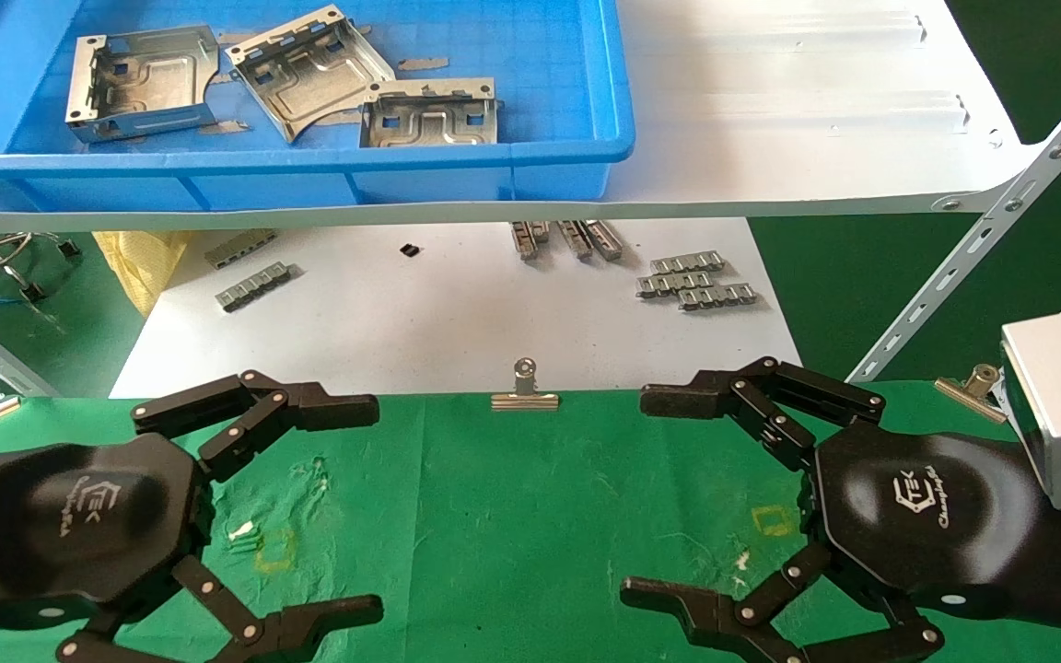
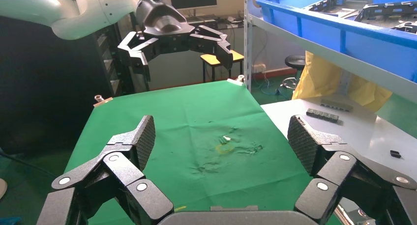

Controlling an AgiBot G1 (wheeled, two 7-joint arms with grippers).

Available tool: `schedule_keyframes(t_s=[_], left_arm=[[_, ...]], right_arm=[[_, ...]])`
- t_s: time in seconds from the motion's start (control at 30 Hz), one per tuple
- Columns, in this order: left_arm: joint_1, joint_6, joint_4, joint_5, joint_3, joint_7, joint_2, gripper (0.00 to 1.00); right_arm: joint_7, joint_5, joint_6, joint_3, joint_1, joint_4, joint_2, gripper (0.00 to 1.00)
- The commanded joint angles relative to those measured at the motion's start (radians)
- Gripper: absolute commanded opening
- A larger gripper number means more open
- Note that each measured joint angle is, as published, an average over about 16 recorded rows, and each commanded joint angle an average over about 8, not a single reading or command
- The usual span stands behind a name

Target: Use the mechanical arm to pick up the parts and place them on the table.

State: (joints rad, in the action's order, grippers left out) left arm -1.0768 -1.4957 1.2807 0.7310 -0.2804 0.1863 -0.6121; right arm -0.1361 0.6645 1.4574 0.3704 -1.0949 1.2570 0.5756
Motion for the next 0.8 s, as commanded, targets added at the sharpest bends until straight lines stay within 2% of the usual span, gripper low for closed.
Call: schedule_keyframes(t_s=[0.03, 0.43, 0.7, 0.8], left_arm=[[0.0, 0.0, 0.0, 0.0, 0.0, 0.0, 0.0, 1.0], [0.0, 0.0, 0.0, 0.0, 0.0, 0.0, 0.0, 1.0], [0.0, 0.0, 0.0, 0.0, 0.0, 0.0, 0.0, 1.0], [0.0, 0.0, 0.0, 0.0, 0.0, 0.0, 0.0, 1.0]], right_arm=[[0.0, 0.0, 0.0, 0.0, 0.0, 0.0, 0.0, 1.0], [0.0, 0.0, 0.0, 0.0, 0.0, 0.0, 0.0, 1.0], [0.0, 0.0, 0.0, 0.0, 0.0, 0.0, 0.0, 0.0], [0.0, 0.0, 0.0, 0.0, 0.0, 0.0, 0.0, 0.0]])
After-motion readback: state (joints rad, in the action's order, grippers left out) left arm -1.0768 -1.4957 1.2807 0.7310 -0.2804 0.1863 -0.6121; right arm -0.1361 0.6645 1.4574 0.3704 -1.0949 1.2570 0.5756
